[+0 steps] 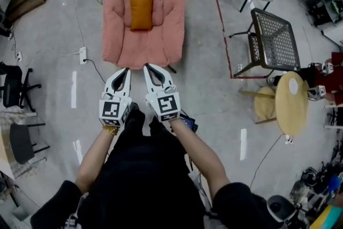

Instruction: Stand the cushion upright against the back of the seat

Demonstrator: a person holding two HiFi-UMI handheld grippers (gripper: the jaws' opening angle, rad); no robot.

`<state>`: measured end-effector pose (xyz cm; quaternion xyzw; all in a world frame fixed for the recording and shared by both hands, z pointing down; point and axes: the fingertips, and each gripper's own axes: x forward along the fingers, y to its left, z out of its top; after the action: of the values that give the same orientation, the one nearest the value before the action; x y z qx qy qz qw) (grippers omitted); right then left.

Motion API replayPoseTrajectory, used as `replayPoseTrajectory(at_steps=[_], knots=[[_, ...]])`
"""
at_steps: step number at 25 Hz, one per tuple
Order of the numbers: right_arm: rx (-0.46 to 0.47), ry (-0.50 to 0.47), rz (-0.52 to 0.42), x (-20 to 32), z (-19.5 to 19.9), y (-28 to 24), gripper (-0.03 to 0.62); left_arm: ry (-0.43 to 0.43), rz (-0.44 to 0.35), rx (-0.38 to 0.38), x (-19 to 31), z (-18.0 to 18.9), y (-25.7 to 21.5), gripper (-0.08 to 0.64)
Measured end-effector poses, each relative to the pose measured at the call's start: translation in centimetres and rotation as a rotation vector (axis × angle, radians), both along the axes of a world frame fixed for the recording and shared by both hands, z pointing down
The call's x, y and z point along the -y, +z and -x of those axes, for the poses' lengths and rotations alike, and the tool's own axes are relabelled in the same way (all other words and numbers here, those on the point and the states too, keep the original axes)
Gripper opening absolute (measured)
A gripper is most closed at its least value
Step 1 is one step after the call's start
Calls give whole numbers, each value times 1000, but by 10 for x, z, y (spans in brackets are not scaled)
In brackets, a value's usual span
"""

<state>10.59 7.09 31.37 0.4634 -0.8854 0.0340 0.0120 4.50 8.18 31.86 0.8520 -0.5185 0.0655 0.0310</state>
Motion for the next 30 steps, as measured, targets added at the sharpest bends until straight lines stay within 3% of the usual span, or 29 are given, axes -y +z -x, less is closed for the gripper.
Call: replayPoseTrajectory(at_steps=[11, 22, 30], knots=[[1, -15, 14, -11, -10, -11, 15, 39, -16, -20, 2, -21, -13, 12], [-20, -11, 17, 2, 2, -10, 15, 72, 0, -32, 19, 0, -10, 12], [35, -29, -3, 15, 8, -17, 15, 115, 0, -41, 27, 17, -14, 12]])
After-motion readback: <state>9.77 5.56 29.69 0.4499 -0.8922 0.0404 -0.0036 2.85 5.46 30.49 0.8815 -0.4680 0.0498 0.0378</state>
